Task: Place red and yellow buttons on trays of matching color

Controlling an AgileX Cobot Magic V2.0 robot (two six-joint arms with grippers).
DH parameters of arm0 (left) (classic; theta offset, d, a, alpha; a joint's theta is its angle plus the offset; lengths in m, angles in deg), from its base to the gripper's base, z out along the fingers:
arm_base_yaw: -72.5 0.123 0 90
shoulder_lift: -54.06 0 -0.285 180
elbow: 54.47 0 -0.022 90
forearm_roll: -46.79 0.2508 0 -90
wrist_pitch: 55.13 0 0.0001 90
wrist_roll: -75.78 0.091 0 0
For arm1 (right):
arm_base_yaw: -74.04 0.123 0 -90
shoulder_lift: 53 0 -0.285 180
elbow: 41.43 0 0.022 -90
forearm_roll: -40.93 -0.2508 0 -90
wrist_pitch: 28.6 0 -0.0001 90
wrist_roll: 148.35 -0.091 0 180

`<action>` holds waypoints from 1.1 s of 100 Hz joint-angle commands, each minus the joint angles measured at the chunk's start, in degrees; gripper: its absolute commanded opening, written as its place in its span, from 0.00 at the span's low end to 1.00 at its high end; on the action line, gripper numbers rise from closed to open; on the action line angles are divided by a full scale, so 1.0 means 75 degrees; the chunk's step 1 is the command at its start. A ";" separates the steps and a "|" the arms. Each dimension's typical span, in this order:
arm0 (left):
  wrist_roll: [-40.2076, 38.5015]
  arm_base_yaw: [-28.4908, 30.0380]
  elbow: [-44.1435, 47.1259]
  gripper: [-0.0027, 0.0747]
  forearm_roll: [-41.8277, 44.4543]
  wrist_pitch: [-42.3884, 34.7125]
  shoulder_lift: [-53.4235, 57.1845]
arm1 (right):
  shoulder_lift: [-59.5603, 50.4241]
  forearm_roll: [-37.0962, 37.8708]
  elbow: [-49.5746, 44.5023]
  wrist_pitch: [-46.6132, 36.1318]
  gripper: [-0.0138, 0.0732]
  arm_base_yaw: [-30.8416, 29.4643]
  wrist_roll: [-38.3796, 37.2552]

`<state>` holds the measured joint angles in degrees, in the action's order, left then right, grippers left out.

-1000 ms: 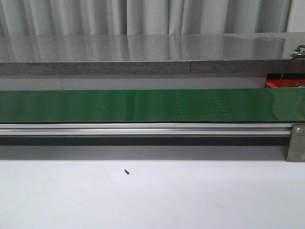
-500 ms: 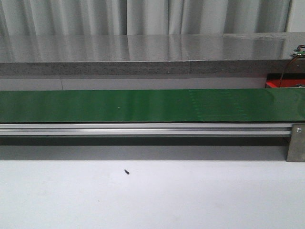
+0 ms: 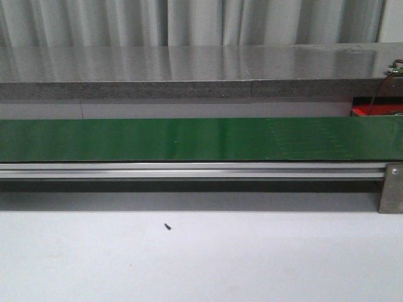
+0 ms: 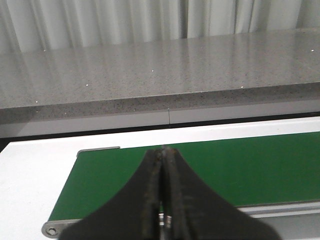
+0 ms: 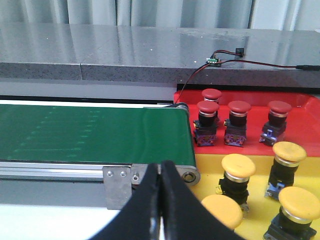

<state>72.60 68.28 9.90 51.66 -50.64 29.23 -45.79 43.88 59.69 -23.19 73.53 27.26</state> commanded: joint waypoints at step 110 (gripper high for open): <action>-0.0151 -0.0041 0.2078 0.01 0.0097 -0.0920 0.2571 | -0.0144 0.0133 0.0139 -0.0645 0.08 0.0010 -0.0007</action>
<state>72.08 68.14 23.14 52.42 -52.74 46.62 -45.79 43.97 59.69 -23.34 73.53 27.22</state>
